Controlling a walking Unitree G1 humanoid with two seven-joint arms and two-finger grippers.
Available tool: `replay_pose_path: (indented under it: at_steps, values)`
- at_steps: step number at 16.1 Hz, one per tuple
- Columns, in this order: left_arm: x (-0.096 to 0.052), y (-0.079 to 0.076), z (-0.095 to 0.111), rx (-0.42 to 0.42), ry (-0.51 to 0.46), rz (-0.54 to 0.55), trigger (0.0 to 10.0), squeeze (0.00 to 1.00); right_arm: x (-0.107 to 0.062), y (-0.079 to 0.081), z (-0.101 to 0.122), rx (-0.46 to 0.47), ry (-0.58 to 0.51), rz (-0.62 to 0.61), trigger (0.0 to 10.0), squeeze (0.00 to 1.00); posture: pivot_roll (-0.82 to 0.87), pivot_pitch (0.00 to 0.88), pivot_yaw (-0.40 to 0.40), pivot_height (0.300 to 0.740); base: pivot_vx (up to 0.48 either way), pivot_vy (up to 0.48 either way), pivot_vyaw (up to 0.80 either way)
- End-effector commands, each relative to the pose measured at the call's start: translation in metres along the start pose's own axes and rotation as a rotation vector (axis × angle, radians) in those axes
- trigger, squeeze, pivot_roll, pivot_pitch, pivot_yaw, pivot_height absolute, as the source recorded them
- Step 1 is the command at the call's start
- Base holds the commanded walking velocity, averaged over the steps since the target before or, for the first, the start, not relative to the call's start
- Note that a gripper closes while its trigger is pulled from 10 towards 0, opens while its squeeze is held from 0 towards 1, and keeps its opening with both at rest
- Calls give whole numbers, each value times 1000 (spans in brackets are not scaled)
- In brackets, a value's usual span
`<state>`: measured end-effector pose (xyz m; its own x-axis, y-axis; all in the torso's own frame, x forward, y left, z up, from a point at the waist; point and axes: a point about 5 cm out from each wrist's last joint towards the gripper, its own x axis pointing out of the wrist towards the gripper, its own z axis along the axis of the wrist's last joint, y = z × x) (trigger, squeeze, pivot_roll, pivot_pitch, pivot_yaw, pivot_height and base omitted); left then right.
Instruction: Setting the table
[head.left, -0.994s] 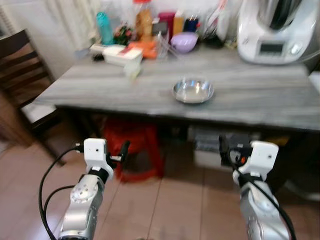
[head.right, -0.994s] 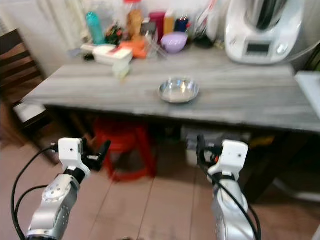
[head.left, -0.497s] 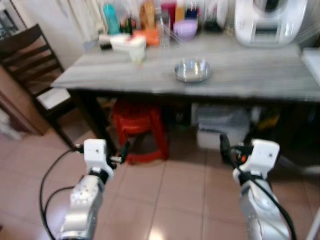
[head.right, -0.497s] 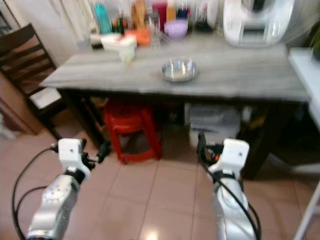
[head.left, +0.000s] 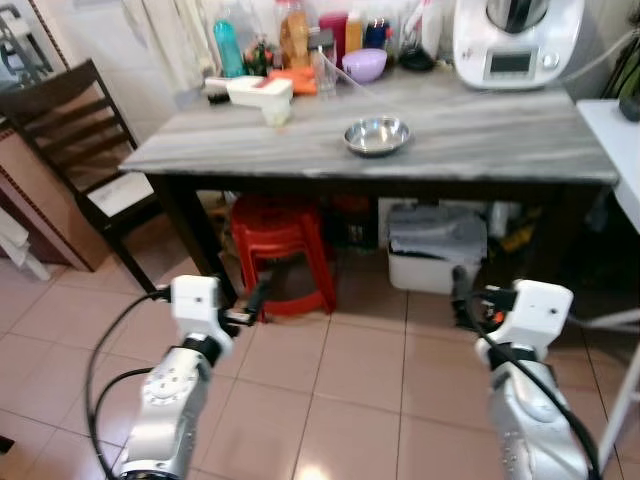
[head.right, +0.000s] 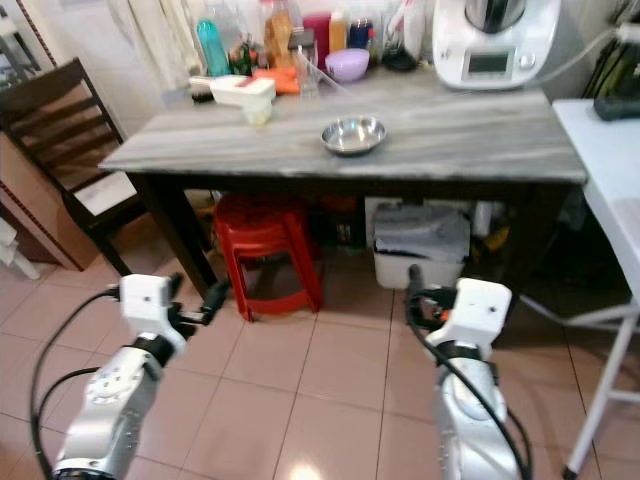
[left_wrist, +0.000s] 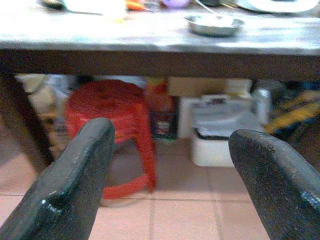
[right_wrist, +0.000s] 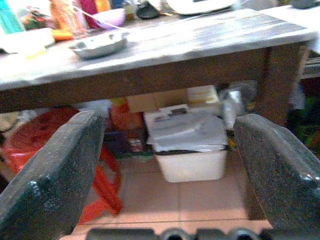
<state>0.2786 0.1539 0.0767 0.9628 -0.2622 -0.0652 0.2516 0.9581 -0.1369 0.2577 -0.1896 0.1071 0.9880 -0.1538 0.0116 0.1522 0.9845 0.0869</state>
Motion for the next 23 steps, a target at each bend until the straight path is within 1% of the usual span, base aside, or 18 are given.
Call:
replay_pose_path:
  at_steps: [1, 3, 5, 8, 11, 13, 14, 15, 16, 18, 20, 23]
  values:
    - [0, 5, 4, 11, -8, 7, 10000, 0, 1, 5, 1, 11, -4, 14, 10000, 0, -71, 36, 122, 740, 0, 0, 0]
    - [-2, 3, 3, 6, -5, -5, 10000, 0, 0, 5, 1, 12, -1, 10, 10000, 0, -72, 38, 123, 740, 0, 0, 0]
    - [-2, 3, 3, 7, -4, -12, 10000, 0, -1, 5, 0, 14, 5, 7, 10000, 0, -71, 40, 125, 740, 0, -291, 0]
    - [-2, 4, 4, 3, -3, -19, 10000, 0, 0, 5, 4, 11, -18, -2, 10000, 0, -71, 40, 127, 740, 0, -312, 0]
    - [-1, 3, 6, -1, -8, -24, 10000, 0, 0, 6, 15, -30, -84, -7, 10000, 0, -70, 40, 128, 740, 0, -314, 0]
    - [0, 0, 12, -11, -28, -32, 10000, 0, -2, 6, 25, -61, -135, -4, 10000, 0, -70, 41, 125, 740, 0, -317, 0]
    - [-1, 0, 14, -18, -36, -29, 10000, 0, -4, 6, 28, -70, -147, 0, 10000, 0, -70, 39, 123, 740, 0, -315, 0]
    - [-2, 1, 17, -26, -44, -25, 10000, 0, -9, 3, 32, -105, -169, -2, 10000, 0, -68, 40, 124, 740, 0, -319, 0]
    - [-4, 1, 16, -30, -44, -27, 10000, 0, -13, 0, 33, -122, -182, -16, 10000, 0, -68, 42, 126, 740, 0, -315, 0]
    - [-5, -1, 14, -32, -34, -37, 10000, 0, -15, -3, 32, -127, -177, -30, 10000, 0, -69, 41, 127, 740, 0, -319, 0]
    - [-4, -4, 14, -35, -32, -46, 10000, 0, -14, -2, 31, -127, -172, -32, 10000, 0, -70, 40, 128, 740, 0, -319, 0]
    - [-3, -6, 16, -40, -31, -54, 10000, 0, -14, -1, 29, -129, -164, -31, 10000, 0, -71, 36, 129, 740, 0, -321, -554]
